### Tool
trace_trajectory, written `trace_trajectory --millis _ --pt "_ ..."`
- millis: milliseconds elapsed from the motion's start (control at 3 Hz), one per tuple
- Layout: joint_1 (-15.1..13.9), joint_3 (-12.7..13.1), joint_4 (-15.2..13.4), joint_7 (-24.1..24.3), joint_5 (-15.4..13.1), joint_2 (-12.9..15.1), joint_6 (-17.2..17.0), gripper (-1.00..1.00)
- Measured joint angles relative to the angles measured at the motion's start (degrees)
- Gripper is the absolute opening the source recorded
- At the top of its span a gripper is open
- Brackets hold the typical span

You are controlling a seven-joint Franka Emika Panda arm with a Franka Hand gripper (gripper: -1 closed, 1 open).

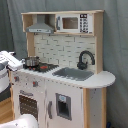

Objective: Play with the kitchen

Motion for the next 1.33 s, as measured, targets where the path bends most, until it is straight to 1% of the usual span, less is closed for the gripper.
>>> trace_trajectory --millis 333,667,1333 --pt "1.69 0.71 -3.38 -1.66 -0.01 -0.38 4.32 1.0" --pt "2.34 1.15 -7.18 -3.82 -0.03 -0.63 9.93 1.0" --pt "2.71 2.23 -13.8 -7.0 -0.04 -0.97 19.36 1.0"
